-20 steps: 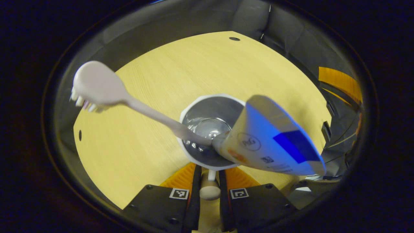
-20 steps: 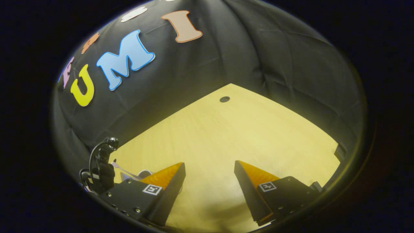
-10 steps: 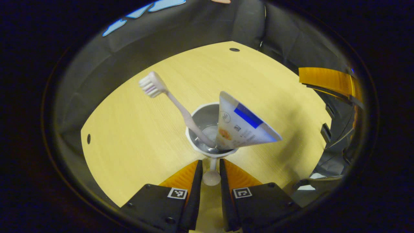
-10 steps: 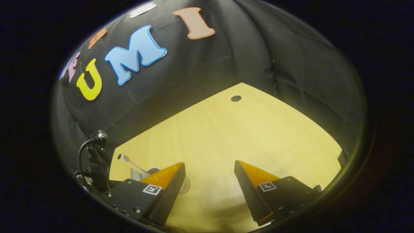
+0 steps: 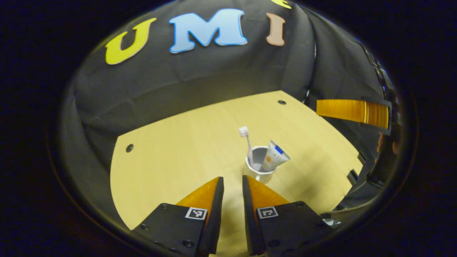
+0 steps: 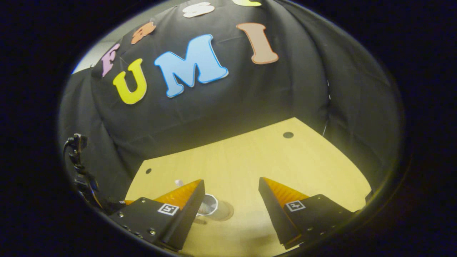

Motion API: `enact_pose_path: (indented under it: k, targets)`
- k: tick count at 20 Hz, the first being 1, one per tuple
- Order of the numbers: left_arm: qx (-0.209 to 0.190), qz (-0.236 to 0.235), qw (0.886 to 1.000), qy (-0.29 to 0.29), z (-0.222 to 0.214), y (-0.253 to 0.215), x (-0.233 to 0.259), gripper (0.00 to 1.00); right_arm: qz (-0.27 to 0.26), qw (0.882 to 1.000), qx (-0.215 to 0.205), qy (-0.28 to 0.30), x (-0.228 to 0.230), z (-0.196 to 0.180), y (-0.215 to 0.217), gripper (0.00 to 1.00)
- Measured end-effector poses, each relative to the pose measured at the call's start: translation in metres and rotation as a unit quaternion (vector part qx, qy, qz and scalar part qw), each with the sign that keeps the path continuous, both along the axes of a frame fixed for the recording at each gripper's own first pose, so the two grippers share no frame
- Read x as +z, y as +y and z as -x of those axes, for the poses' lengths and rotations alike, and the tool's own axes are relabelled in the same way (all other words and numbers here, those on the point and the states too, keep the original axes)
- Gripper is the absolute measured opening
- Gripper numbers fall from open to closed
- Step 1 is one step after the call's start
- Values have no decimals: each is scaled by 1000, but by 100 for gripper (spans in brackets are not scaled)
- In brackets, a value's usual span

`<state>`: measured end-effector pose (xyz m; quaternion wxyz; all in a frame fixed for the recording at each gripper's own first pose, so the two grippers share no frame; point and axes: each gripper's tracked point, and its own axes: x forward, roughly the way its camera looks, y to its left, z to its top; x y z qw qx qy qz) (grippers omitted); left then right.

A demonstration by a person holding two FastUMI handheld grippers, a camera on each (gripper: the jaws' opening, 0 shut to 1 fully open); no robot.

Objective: Put the toothbrush and toothpaste on the desktop into the cup, then pick up the cup and place it on the coaster on the desktop.

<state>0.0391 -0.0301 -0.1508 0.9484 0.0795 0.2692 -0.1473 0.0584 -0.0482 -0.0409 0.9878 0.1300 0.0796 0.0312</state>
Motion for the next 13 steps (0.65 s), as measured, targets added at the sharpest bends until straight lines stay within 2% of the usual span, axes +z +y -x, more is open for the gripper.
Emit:
enact_pose_path:
  k: [3, 4, 5, 7, 8, 9, 11, 12, 13]
  targets:
    - [47, 20, 993, -105, 12, 49, 50, 37, 36, 998, -1, -59, 48, 23, 17, 92]
    - [60, 22, 988, -138, 11, 47, 57, 40, 47, 996, 0, -74, 67, 29, 29, 92]
    - [71, 21, 983, -169, 10, 47, 68, 37, 57, 994, 2, -89, 79, 33, 37, 92]
    - [84, 24, 969, -230, 9, 41, 81, 37, 75, 990, 2, -122, 105, 46, 51, 92]
    - [90, 26, 962, -256, 9, 40, 89, 43, 81, 987, 3, -137, 115, 53, 58, 92]
    - [97, 27, 955, -279, 10, 39, 95, 43, 84, 985, 6, -150, 126, 60, 67, 92]
    - [108, 28, 943, -314, 15, 35, 97, 44, 91, 981, 8, -171, 137, 69, 79, 92]
    - [108, 31, 939, -325, 18, 28, 97, 49, 93, 980, 9, -178, 141, 71, 85, 92]
    - [108, 34, 937, -330, 20, 23, 98, 49, 94, 979, 9, -183, 144, 75, 88, 92]
